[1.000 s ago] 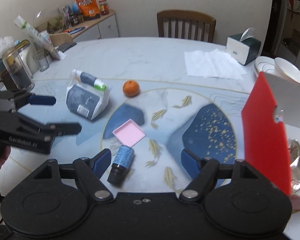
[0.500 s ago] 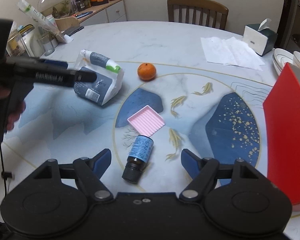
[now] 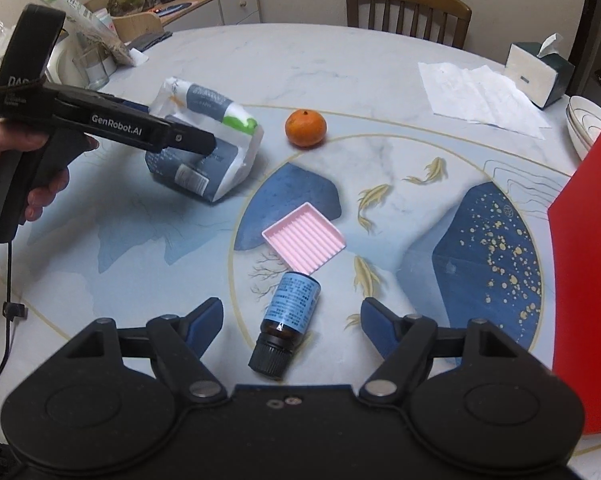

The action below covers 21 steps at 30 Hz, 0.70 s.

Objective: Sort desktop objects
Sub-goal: 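Grasp the white paper-towel pack with the left tool while the right tool grasps the blue-labelled bottle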

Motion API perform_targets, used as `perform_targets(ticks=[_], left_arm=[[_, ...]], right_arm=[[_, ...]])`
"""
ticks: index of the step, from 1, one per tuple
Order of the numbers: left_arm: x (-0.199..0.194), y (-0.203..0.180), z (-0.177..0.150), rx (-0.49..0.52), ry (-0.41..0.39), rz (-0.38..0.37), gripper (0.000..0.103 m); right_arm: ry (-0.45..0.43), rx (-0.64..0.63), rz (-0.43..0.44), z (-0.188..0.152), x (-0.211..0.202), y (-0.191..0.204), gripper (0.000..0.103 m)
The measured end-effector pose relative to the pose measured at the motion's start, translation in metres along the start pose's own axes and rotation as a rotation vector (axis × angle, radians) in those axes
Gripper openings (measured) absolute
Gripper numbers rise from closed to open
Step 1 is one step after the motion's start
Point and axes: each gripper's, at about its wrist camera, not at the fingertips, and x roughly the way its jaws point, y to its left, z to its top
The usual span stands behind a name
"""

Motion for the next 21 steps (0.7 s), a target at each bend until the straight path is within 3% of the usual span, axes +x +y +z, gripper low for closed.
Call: perform_targets(ticks=[6,9,21], left_arm=[[-0.001,-0.007,-0.001,-0.016,0.006,-0.037,0.073],[-0.002,-0.009,-0.003,-0.033,0.008,-0.039,0.060],[-0.019,-0.026,-0.009,-0.051,0.011,0.017,0.033]], right_arm=[[0.012,0.002,-0.005,-0.001,0.004,-0.001,0.069],[0.025,-0.002,0.000,0.000,0.007,-0.001,0.054],[0.026,-0.051,-0.030,-0.005,0.007,0.001,0.047]])
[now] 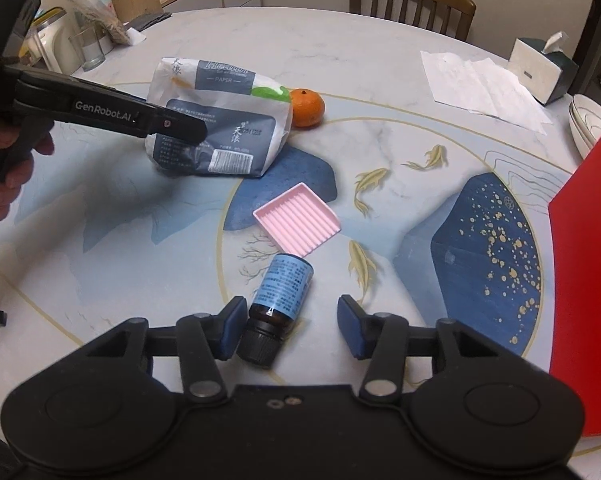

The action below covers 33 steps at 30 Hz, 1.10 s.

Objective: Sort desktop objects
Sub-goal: 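Grasp the white paper-towel pack with the left tool while the right tool grasps the blue-labelled bottle, then carry the paper-towel pack and bottle into the red box and release both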

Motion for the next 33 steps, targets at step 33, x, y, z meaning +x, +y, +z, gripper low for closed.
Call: perform_targets(ticks=[33], left_arm=[[-0.069,-0.076,-0.061,-0.247,-0.052,0.007,0.021]], right_arm=[[-0.073,0.044,0.066,-0.043,-0.061,-0.054,0.022]])
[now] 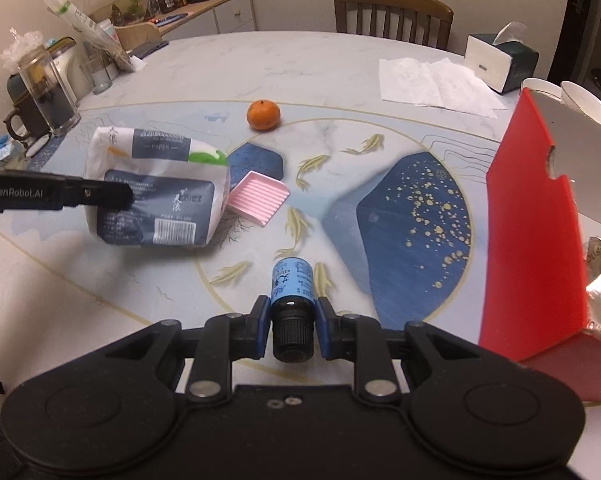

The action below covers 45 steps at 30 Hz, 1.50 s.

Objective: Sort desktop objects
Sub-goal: 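Carry the paper-towel pack and bottle into the red box and release both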

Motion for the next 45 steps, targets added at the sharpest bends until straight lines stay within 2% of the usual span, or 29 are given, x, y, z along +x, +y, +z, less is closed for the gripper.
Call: perform_targets(ticks=[14,22,32,45], left_arm=[[-0.025,-0.047,0.004,0.016,-0.065,-0.046,0.021],[-0.026,-0.083,0.015,0.050,-0.091,-0.085,0.021],[-0.006,-0.149,0.028,0.138,-0.110,-0.142,0.021],[0.031,-0.244,0.048,0.268,-0.124,-0.203,0.021]], right_arm=[[-0.093,0.020,0.027,0.007,-0.047,-0.025,0.022],[-0.147,0.040,0.011,0.008,-0.073,-0.051,0.022],[-0.205,0.088,-0.067,0.000,-0.104,-0.109,0.022],[-0.230,0.144,-0.148,-0.019,-0.126,-0.184,0.022]])
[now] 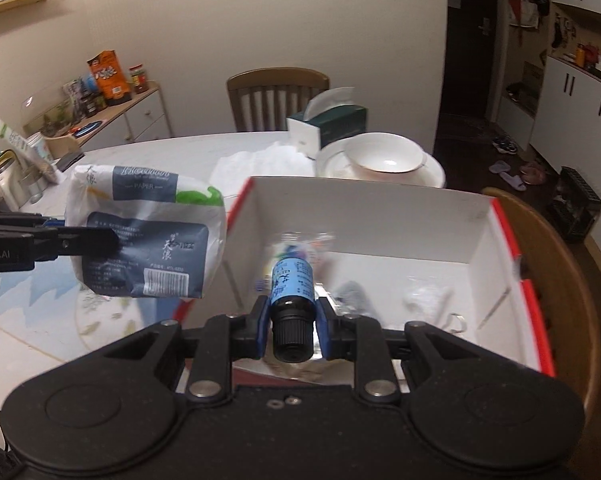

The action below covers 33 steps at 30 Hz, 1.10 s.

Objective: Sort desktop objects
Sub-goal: 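Carry the paper-towel pack and bottle into the red box and release both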

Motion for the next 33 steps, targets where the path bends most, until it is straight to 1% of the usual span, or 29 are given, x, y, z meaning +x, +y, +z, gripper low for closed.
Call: perform_targets(ticks=[11,17,23,33], left_arm=[[0.054,-0.045,0.021,0.103,0.020,-0.020,0.021],[0.085,-0.058,0.029,0.155,0.038,0.000,0.021],[0.111,-0.066,0.036,0.180,0.062,0.021,0.021],[0.153,-0.077,0.042,0.241,0.100,0.060,0.021]], right_arm=[[0.005,0.016,-0.039,-0.006,0.000,-0.047,0.022],[0.018,0.028,-0.054,-0.006,0.006,-0.067,0.022],[0.036,0.024,-0.054,-0.007,0.013,-0.077,0.022],[0.098,-0.019,-0.020,-0.004,0.040,-0.075,0.022]])
